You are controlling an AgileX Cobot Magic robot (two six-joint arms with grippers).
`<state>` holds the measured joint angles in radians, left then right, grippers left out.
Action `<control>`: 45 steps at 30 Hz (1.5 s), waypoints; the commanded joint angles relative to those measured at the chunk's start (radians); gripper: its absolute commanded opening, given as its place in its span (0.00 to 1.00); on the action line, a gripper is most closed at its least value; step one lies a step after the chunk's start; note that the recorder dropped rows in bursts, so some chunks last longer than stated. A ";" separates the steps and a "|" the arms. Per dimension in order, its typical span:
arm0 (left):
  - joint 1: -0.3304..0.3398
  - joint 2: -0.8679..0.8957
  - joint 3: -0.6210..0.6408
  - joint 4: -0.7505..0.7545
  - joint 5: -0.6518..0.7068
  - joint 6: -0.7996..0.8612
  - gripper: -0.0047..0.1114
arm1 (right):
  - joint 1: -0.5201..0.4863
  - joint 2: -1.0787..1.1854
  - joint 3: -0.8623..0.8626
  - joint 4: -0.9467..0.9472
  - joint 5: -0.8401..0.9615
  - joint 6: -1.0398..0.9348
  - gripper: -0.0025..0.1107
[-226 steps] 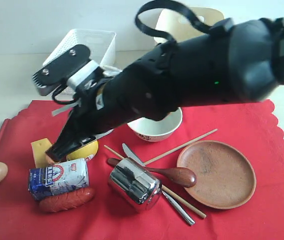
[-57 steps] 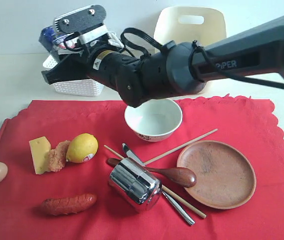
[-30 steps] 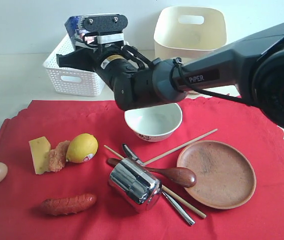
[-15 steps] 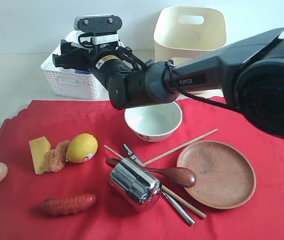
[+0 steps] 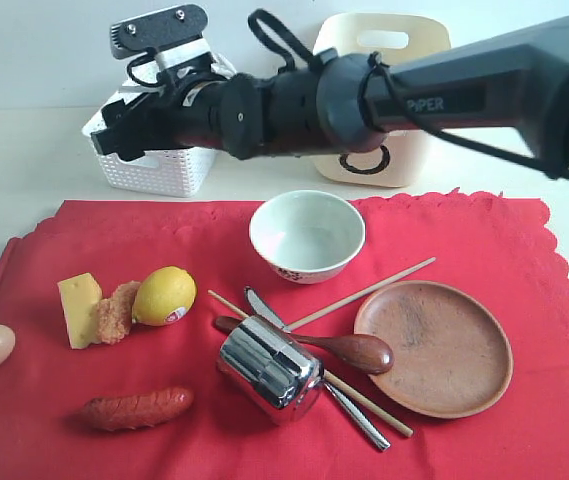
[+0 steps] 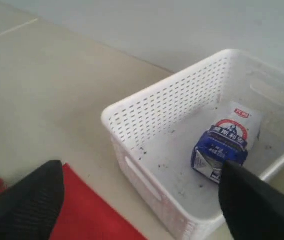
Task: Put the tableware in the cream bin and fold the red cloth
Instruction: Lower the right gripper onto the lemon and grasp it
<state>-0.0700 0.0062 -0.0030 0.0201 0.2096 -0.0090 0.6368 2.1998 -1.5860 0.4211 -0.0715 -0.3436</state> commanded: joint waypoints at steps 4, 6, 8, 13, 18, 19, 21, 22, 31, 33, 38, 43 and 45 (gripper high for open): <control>0.003 -0.006 0.003 0.002 -0.002 0.003 0.04 | -0.005 -0.118 -0.007 -0.115 0.353 -0.131 0.73; 0.003 -0.006 0.003 0.002 -0.002 0.003 0.04 | -0.005 -0.132 -0.007 -0.129 0.448 -0.177 0.73; 0.003 -0.006 0.003 0.002 -0.002 0.003 0.04 | -0.005 -0.140 -0.007 -0.129 0.549 -0.229 0.73; 0.003 -0.006 0.003 0.002 -0.002 0.003 0.04 | -0.003 -0.133 -0.007 -0.114 0.729 -0.266 0.73; 0.003 -0.006 0.003 0.002 -0.002 0.003 0.04 | -0.003 -0.118 -0.007 -0.092 0.813 -0.268 0.73; 0.003 -0.006 0.003 0.002 -0.002 0.003 0.04 | -0.003 -0.114 -0.007 -0.078 0.824 -0.287 0.73; 0.003 -0.006 0.003 0.002 -0.002 0.003 0.04 | -0.003 -0.110 -0.007 -0.044 0.838 -0.331 0.73; 0.003 -0.006 0.003 0.002 -0.002 0.003 0.04 | -0.003 -0.107 -0.007 -0.022 0.841 -0.358 0.73; 0.003 -0.006 0.003 0.002 -0.002 0.003 0.04 | 0.038 -0.063 -0.007 0.021 0.850 -0.553 0.73; 0.003 -0.006 0.003 0.002 -0.002 0.003 0.04 | 0.050 -0.047 -0.007 0.023 0.843 -0.584 0.73; 0.003 -0.006 0.003 0.002 -0.002 0.003 0.04 | 0.055 -0.008 -0.007 0.018 0.806 -0.631 0.73; 0.003 -0.006 0.003 0.002 -0.002 0.003 0.04 | 0.055 0.022 -0.007 0.009 0.798 -0.633 0.73; 0.003 -0.006 0.003 0.002 -0.002 0.003 0.04 | 0.055 0.030 -0.007 0.007 0.798 -0.633 0.73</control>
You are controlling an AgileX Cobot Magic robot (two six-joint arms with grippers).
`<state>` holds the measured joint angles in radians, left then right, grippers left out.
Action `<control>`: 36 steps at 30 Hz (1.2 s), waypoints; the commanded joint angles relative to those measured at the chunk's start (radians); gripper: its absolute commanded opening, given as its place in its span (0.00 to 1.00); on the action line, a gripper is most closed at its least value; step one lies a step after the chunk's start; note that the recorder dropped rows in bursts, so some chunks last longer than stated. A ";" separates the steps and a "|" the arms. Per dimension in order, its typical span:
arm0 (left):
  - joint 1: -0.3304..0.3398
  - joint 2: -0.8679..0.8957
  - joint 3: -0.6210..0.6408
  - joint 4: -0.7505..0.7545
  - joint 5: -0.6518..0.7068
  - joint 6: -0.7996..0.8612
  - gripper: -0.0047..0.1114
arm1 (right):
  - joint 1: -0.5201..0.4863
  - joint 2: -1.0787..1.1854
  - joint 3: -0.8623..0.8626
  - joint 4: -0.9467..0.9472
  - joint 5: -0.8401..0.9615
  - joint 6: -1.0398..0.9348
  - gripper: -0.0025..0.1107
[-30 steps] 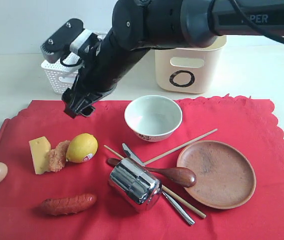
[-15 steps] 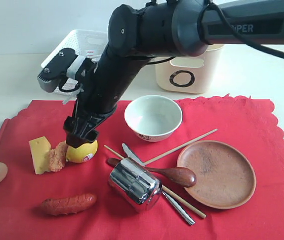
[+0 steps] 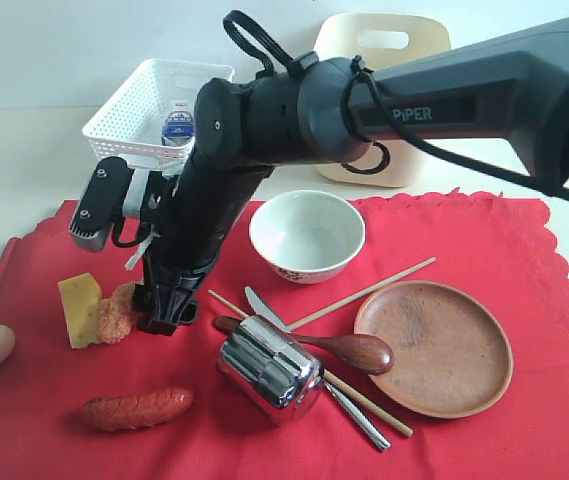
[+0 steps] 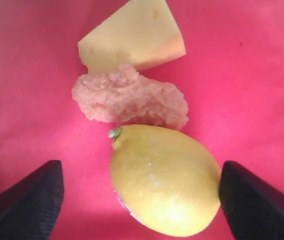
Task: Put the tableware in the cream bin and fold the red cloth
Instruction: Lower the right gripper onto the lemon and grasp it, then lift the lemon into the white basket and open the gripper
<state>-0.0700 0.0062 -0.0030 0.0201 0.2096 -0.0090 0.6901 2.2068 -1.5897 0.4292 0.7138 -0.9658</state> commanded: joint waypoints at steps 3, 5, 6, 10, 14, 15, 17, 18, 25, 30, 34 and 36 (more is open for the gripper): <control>0.003 -0.006 0.003 0.002 -0.002 0.003 0.04 | 0.001 0.038 -0.003 -0.001 0.013 -0.039 0.73; 0.003 -0.006 0.003 0.002 -0.002 0.003 0.04 | 0.001 0.051 -0.003 -0.001 0.011 -0.045 0.73; 0.003 -0.006 0.003 0.002 -0.002 0.003 0.04 | 0.001 0.053 -0.003 -0.001 0.009 -0.047 0.73; 0.003 -0.006 0.003 0.002 -0.002 0.003 0.04 | 0.001 0.064 -0.003 -0.003 -0.008 -0.062 0.70; 0.003 -0.006 0.003 0.002 -0.002 0.003 0.04 | 0.001 0.064 -0.003 -0.003 -0.012 -0.062 0.63; 0.003 -0.006 0.003 0.002 -0.002 0.003 0.04 | 0.001 0.064 -0.003 -0.003 -0.012 -0.062 0.60; 0.003 -0.006 0.003 0.002 -0.002 0.003 0.04 | 0.001 0.064 -0.003 -0.003 -0.018 -0.062 0.53; 0.003 -0.006 0.003 0.002 -0.002 0.003 0.04 | 0.001 0.064 -0.003 -0.003 -0.026 -0.062 0.50; 0.003 -0.006 0.003 0.002 -0.002 0.003 0.04 | 0.001 0.035 -0.003 -0.003 -0.080 -0.053 0.18; 0.003 -0.006 0.003 0.002 -0.002 0.003 0.04 | 0.001 -0.016 -0.003 -0.003 -0.114 -0.008 0.02; 0.003 -0.006 0.003 0.002 -0.002 0.003 0.04 | -0.006 -0.058 -0.003 -0.005 -0.269 0.160 0.02; 0.003 -0.006 0.003 0.002 -0.002 0.003 0.04 | -0.006 -0.068 -0.003 -0.005 -0.351 0.219 0.02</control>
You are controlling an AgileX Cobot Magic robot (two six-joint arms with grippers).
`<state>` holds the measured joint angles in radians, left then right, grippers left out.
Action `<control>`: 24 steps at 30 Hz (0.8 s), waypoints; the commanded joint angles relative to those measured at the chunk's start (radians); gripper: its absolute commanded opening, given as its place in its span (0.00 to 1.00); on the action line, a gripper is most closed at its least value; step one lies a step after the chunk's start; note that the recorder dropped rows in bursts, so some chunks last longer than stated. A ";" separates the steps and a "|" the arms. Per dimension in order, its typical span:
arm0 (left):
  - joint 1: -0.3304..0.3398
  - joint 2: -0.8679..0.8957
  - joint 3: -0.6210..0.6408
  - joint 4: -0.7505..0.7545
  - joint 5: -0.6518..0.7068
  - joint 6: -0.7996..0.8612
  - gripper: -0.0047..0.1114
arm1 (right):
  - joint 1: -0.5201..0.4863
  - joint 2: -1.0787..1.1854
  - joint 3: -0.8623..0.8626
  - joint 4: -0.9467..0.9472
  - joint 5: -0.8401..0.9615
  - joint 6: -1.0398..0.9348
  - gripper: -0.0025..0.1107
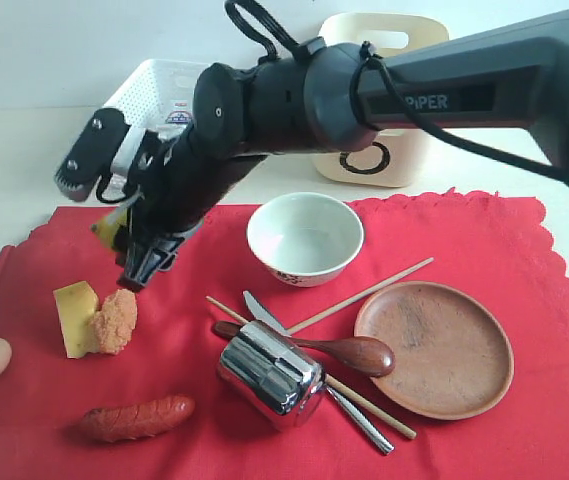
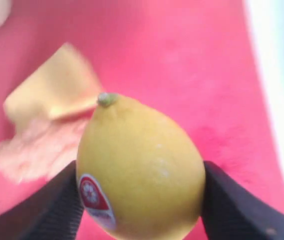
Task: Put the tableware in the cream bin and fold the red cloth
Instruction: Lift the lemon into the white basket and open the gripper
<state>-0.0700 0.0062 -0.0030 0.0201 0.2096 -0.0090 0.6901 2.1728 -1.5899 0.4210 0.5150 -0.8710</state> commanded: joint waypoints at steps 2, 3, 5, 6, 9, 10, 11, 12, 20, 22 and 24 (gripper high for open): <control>0.003 -0.006 0.003 0.002 -0.002 0.003 0.04 | -0.006 -0.034 -0.003 0.003 -0.223 0.155 0.02; 0.003 -0.006 0.003 0.002 -0.002 0.003 0.04 | -0.006 -0.034 -0.003 0.003 -0.256 0.167 0.02; 0.003 -0.006 0.003 0.002 -0.002 0.003 0.04 | -0.006 -0.032 -0.003 0.003 -0.291 0.167 0.02; 0.003 -0.006 0.003 0.002 -0.002 0.003 0.04 | -0.006 -0.030 -0.003 0.009 -0.294 0.167 0.02; 0.003 -0.006 0.003 0.002 -0.002 0.003 0.04 | -0.006 -0.024 -0.003 0.009 -0.318 0.167 0.02; 0.003 -0.006 0.003 0.002 -0.002 0.003 0.04 | -0.006 -0.019 -0.003 0.009 -0.349 0.167 0.02; 0.003 -0.006 0.003 0.002 -0.002 0.003 0.04 | -0.006 -0.014 -0.003 0.011 -0.376 0.167 0.02; 0.003 -0.006 0.003 0.002 -0.002 0.003 0.04 | -0.006 -0.006 -0.003 0.014 -0.409 0.176 0.02; 0.003 -0.006 0.003 0.002 -0.002 0.003 0.04 | -0.012 0.071 -0.003 0.082 -0.719 0.282 0.02; 0.003 -0.006 0.003 0.002 -0.002 0.003 0.04 | -0.012 0.087 -0.003 0.162 -0.787 0.282 0.02; 0.003 -0.006 0.003 0.002 -0.002 0.003 0.04 | -0.012 0.103 -0.003 0.245 -0.855 0.282 0.02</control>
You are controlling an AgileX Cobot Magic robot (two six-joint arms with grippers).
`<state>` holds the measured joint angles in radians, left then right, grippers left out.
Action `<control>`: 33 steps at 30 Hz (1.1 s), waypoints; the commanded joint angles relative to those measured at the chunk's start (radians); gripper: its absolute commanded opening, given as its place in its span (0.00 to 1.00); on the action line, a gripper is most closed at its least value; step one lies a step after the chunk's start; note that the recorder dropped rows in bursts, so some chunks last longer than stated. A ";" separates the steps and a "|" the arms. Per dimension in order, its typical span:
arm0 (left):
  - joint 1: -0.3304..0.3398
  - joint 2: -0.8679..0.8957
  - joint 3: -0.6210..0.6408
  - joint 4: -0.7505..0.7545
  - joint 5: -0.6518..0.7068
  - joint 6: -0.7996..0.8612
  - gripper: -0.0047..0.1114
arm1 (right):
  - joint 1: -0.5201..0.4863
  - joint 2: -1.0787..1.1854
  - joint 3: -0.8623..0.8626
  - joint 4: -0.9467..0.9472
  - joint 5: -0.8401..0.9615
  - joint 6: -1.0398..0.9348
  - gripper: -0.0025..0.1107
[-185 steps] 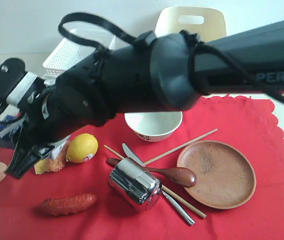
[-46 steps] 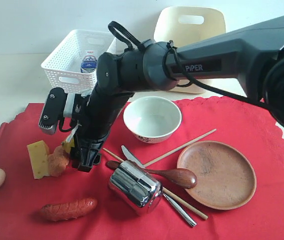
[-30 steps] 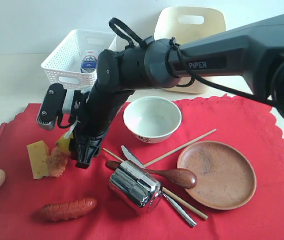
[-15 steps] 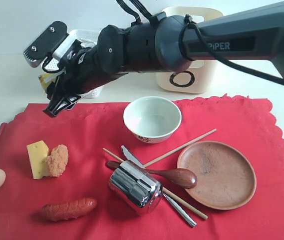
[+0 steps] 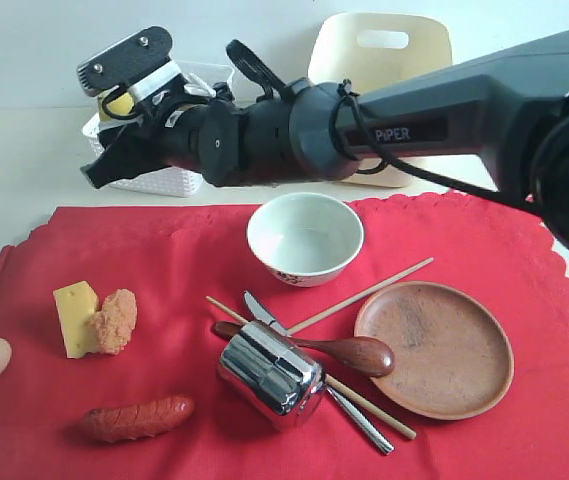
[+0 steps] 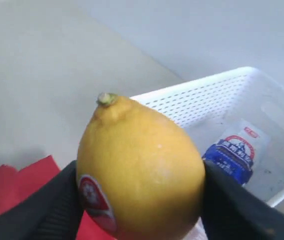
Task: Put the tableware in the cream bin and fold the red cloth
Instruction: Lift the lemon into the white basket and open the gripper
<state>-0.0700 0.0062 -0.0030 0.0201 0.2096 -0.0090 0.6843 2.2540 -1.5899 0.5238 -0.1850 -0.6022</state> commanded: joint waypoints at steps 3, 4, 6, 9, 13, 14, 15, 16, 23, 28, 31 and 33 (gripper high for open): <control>0.003 -0.006 0.003 0.002 -0.002 0.003 0.04 | -0.006 0.040 -0.003 0.237 -0.217 0.013 0.02; 0.003 -0.006 0.003 0.002 -0.002 0.003 0.04 | -0.006 0.045 -0.003 0.250 -0.227 0.013 0.02; 0.003 -0.006 0.003 0.002 -0.002 0.003 0.04 | -0.011 0.053 -0.003 0.257 -0.235 0.013 0.02; 0.003 -0.006 0.003 0.002 -0.002 0.003 0.04 | -0.013 0.062 -0.003 0.257 -0.267 0.013 0.03; 0.003 -0.006 0.003 0.002 -0.002 0.003 0.04 | -0.013 0.076 -0.003 0.257 -0.311 0.013 0.16; 0.003 -0.006 0.003 0.002 -0.002 0.003 0.04 | -0.013 0.081 -0.003 0.257 -0.324 0.016 0.20; 0.003 -0.006 0.003 0.002 -0.002 0.003 0.04 | -0.013 0.084 -0.005 0.255 -0.337 0.032 0.25; 0.003 -0.006 0.003 0.002 -0.002 0.003 0.04 | -0.013 0.087 -0.010 0.257 -0.342 0.046 0.29; 0.003 -0.006 0.003 0.002 -0.002 0.003 0.04 | -0.011 0.120 -0.076 0.259 -0.335 0.082 0.49; 0.003 -0.006 0.003 0.002 -0.002 0.003 0.04 | -0.011 0.123 -0.080 0.261 -0.332 0.082 0.69; 0.003 -0.006 0.003 0.002 -0.002 0.003 0.04 | -0.011 0.123 -0.080 0.261 -0.332 0.082 0.73; 0.003 -0.006 0.003 0.002 -0.002 0.003 0.04 | -0.011 0.123 -0.080 0.261 -0.332 0.082 0.73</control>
<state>-0.0700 0.0062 -0.0030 0.0201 0.2096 -0.0090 0.6780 2.3753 -1.6643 0.7896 -0.5034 -0.5201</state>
